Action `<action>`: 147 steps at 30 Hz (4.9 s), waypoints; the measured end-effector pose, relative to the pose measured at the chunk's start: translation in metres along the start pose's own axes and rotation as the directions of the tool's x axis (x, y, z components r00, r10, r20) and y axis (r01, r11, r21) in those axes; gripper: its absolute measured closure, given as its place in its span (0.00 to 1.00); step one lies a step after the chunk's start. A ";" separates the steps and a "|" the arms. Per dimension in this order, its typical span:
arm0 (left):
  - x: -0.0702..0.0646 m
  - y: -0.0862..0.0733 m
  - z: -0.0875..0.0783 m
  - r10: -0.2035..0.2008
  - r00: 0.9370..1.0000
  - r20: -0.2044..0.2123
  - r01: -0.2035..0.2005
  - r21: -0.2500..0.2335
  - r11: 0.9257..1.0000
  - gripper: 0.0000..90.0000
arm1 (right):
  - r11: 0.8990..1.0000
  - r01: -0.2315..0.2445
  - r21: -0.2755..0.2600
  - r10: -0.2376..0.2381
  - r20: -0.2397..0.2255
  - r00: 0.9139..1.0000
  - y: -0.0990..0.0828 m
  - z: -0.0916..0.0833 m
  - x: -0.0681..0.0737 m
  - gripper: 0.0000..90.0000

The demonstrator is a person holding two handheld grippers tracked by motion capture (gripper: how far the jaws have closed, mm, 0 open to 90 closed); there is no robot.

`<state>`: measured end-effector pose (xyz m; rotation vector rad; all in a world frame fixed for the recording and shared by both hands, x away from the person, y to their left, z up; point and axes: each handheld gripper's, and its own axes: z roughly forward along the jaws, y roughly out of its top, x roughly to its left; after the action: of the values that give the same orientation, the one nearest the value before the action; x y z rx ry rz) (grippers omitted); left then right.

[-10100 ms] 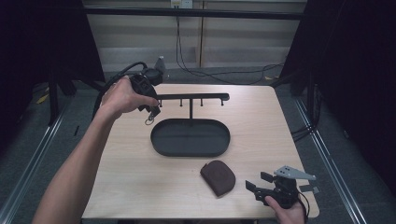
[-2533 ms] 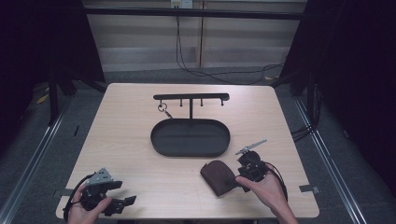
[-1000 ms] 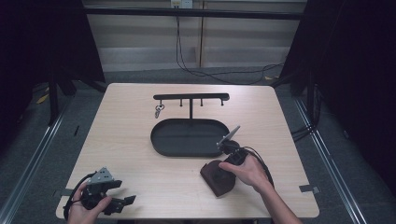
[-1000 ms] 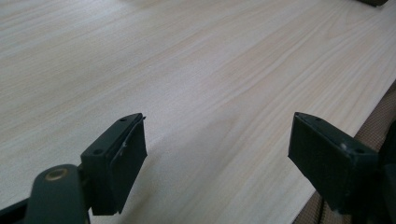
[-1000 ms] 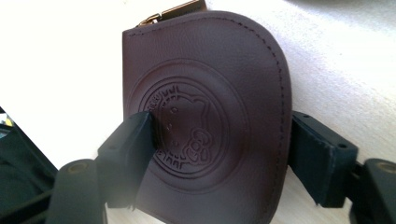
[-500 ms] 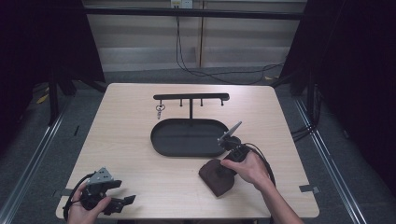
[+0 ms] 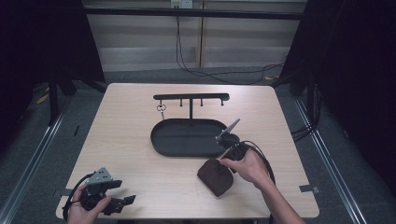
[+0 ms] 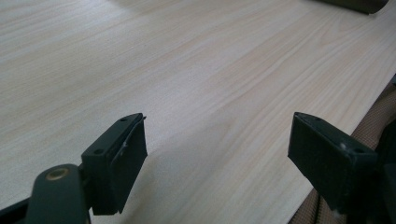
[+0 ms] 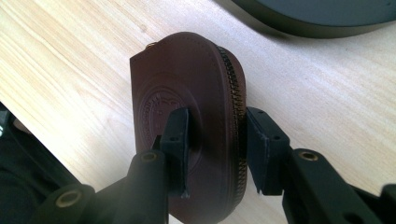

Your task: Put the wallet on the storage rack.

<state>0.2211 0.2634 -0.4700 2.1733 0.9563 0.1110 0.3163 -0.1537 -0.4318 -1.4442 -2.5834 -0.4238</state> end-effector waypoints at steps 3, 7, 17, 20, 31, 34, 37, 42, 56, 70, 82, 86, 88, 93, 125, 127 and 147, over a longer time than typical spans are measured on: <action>0.000 0.000 0.001 -0.007 1.000 0.005 0.007 -0.004 1.000 0.21 | 1.000 -0.007 -0.017 0.007 -0.025 1.000 0.000 -0.006 0.000 0.75; 0.000 0.000 0.001 -0.005 1.000 0.009 0.005 -0.005 1.000 0.21 | 1.000 -0.004 -0.001 0.004 -0.006 1.000 0.002 -0.009 0.005 0.76; 0.000 0.000 0.001 -0.008 1.000 0.013 0.008 -0.005 1.000 0.21 | 1.000 0.013 -0.002 -0.013 0.007 1.000 0.010 -0.019 0.012 0.82; 0.000 0.000 0.000 -0.007 1.000 0.013 0.007 -0.004 1.000 0.21 | 1.000 0.013 0.010 -0.013 0.026 1.000 0.012 -0.022 0.014 0.83; 0.001 0.000 0.001 -0.012 1.000 0.015 0.012 -0.007 1.000 0.21 | 1.000 0.002 0.015 -0.003 0.091 0.996 0.010 -0.038 0.010 0.83; 0.001 0.000 0.000 -0.012 1.000 0.020 0.012 -0.008 1.000 0.21 | 1.000 -0.012 0.006 0.012 0.094 0.996 0.008 -0.043 0.007 0.83; 0.001 0.000 0.000 -0.009 1.000 0.018 0.010 -0.011 1.000 0.21 | 1.000 -0.019 -0.002 0.019 0.100 0.995 0.006 -0.049 0.005 0.83; 0.002 0.000 -0.001 -0.019 1.000 0.022 0.020 -0.017 1.000 0.20 | 1.000 -0.027 0.000 0.026 0.122 0.992 0.006 -0.057 0.003 0.83; 0.002 0.001 0.001 -0.017 1.000 0.025 0.017 -0.014 1.000 0.20 | 0.999 -0.040 -0.030 0.044 0.161 0.986 0.013 -0.084 -0.002 0.83; 0.001 0.001 0.000 -0.011 0.999 0.033 0.011 -0.003 1.000 0.20 | 0.995 -0.066 -0.070 0.078 0.188 0.979 0.023 -0.107 -0.008 0.83; 0.001 0.001 0.000 -0.011 0.999 0.038 0.011 0.001 1.000 0.20 | 0.991 -0.093 -0.099 0.112 0.208 0.972 0.042 -0.116 -0.012 0.83; 0.001 0.001 -0.001 -0.010 0.999 0.040 0.010 0.001 1.000 0.20 | 0.987 -0.109 -0.118 0.131 0.202 0.971 0.046 -0.118 -0.016 0.83; 0.001 0.001 0.000 -0.012 0.999 0.041 0.012 0.000 1.000 0.20 | 0.985 -0.122 -0.122 0.144 0.194 0.970 0.048 -0.119 -0.017 0.83; 0.001 0.001 0.000 -0.009 0.999 0.043 0.009 0.004 1.000 0.20 | 0.978 -0.158 -0.137 0.180 0.169 0.969 0.056 -0.116 -0.024 0.83; 0.002 0.000 -0.002 -0.013 0.999 0.047 0.013 -0.006 1.000 0.20 | 0.900 -0.315 -0.300 0.312 -0.060 0.948 0.064 -0.086 -0.059 0.83; 0.001 0.000 -0.001 -0.016 0.999 0.051 0.016 -0.006 1.000 0.20 | 0.888 -0.331 -0.320 0.325 -0.076 0.943 0.064 -0.082 -0.061 0.83; 0.002 0.001 0.000 -0.019 0.998 0.056 0.019 0.000 1.000 0.20 | 0.845 -0.420 -0.332 0.386 -0.167 0.907 0.065 -0.034 -0.076 0.83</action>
<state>0.2233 0.2645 -0.4697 2.1553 0.9454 0.0411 0.4118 -0.1939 -0.4088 -1.9746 -2.1132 -0.9113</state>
